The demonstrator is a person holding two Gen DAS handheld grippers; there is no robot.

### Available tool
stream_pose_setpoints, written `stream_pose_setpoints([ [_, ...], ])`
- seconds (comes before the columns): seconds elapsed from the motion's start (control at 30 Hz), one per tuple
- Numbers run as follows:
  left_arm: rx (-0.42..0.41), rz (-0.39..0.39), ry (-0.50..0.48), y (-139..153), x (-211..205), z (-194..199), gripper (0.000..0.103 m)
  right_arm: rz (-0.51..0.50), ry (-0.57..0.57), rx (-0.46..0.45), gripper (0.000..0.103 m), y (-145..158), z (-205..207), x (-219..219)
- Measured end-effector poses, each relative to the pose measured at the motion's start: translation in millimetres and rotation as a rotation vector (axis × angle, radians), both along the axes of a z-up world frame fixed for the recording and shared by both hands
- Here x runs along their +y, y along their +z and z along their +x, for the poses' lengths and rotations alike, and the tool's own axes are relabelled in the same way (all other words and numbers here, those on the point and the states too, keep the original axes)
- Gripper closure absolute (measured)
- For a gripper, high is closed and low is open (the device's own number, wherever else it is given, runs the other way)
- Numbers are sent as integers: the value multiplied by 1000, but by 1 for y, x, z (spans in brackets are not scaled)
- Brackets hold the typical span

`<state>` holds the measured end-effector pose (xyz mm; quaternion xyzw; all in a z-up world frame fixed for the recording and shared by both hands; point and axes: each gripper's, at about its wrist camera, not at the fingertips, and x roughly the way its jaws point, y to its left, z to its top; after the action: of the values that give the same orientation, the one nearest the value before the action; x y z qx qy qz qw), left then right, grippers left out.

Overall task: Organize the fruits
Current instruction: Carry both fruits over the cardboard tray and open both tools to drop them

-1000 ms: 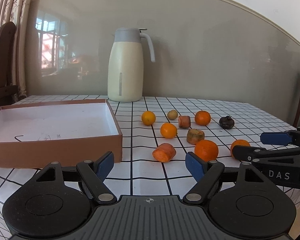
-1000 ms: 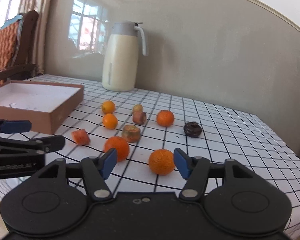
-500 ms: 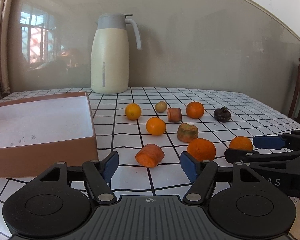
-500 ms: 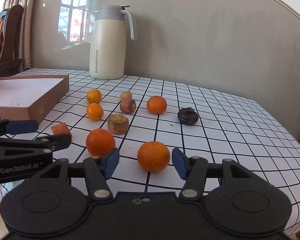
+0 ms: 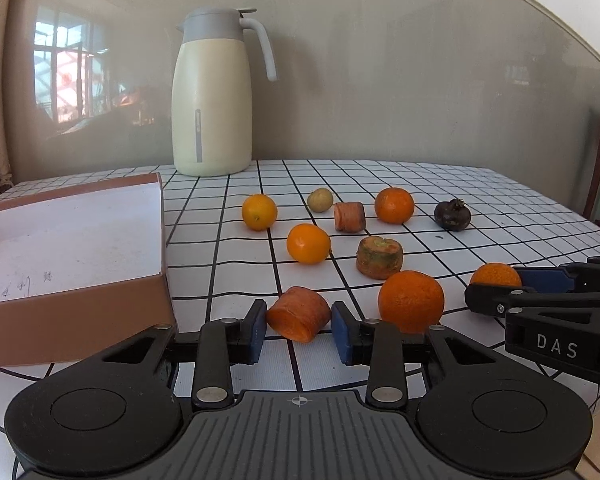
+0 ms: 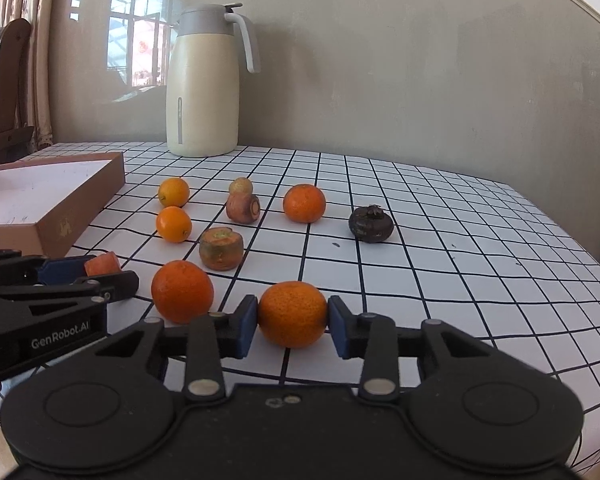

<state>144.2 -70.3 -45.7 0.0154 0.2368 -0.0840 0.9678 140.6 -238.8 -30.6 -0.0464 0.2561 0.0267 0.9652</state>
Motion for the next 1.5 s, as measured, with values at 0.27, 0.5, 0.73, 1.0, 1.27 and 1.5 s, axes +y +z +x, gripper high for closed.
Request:
stream_pose_setpoints([
  [0.27,-42,-13,-3,15,9,-20,68,31,-11,-47,74,12,-10,0],
  [0.5,-93,-17,27,41,33,-39,68,43,20,-96,74,30,-20,11],
  [0.73,-135,-31,94,64,72,-54,68,64,98,-140,74,50,-29,43],
  [1.0,-160,-38,188,75,122,-70,68,53,249,-182,74,66,-32,99],
  [1.27,-165,-42,290,79,170,-79,68,33,363,-213,74,79,-26,145],
  [1.5,-163,-25,357,81,199,-75,68,19,420,-240,74,89,-16,170],
])
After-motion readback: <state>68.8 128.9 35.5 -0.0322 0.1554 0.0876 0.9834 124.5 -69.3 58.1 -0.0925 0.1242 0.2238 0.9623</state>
